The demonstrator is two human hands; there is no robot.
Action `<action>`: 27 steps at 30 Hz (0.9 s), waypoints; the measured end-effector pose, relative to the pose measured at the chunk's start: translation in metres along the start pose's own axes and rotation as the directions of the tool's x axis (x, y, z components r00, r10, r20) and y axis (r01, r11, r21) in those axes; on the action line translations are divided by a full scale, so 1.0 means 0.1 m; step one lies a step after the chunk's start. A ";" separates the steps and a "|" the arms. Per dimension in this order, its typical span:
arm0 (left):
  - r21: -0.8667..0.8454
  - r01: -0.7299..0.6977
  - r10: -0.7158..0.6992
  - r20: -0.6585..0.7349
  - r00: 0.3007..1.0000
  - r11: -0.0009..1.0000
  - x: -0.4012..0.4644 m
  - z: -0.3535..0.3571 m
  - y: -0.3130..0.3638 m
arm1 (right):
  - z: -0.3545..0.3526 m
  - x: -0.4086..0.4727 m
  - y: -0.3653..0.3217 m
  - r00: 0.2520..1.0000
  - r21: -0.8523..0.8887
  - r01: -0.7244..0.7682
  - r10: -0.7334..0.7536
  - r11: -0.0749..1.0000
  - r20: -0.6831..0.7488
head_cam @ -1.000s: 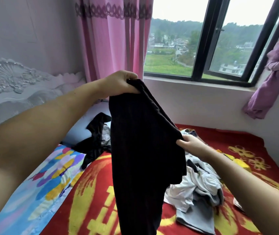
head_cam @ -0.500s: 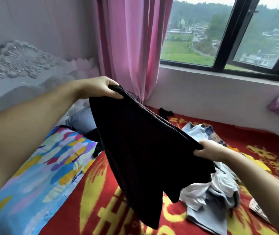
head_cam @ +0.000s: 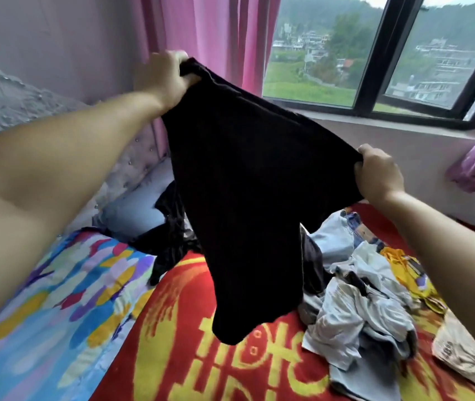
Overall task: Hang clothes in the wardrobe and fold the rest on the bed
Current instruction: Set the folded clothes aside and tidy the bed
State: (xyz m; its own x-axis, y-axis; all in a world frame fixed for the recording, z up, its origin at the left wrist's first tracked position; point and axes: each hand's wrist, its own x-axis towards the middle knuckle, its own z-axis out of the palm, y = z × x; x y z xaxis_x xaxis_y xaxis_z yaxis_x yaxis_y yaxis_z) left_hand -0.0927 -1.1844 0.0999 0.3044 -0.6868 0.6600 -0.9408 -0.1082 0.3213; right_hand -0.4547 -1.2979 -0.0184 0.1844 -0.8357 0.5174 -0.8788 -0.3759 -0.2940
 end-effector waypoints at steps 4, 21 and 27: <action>-0.142 -0.067 0.047 -0.140 0.989 0.988 -0.03 -0.22 -0.06 | -0.14 0.17 -0.11 0.993 0.052 0.057 -0.051 0.997 -0.106; -0.016 -0.347 -0.100 0.944 -0.315 0.938 -5.70 1.49 -0.85 | 2.33 -3.53 1.37 0.173 0.071 0.569 -0.204 0.819 0.963; -0.035 -0.233 -0.045 0.943 -0.329 0.972 -6.80 2.44 -0.38 | 2.81 -4.66 2.02 -0.006 -0.013 0.226 0.015 0.974 1.000</action>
State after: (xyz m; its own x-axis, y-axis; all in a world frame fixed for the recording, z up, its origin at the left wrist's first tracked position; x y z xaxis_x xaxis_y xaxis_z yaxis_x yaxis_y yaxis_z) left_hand -0.3007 -0.8883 -0.5267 -0.1989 -0.4470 -0.8721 -0.9799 0.0807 0.1822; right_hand -0.5949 -1.0970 -0.5449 0.4257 -0.4012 -0.8111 -0.8202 -0.5496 -0.1587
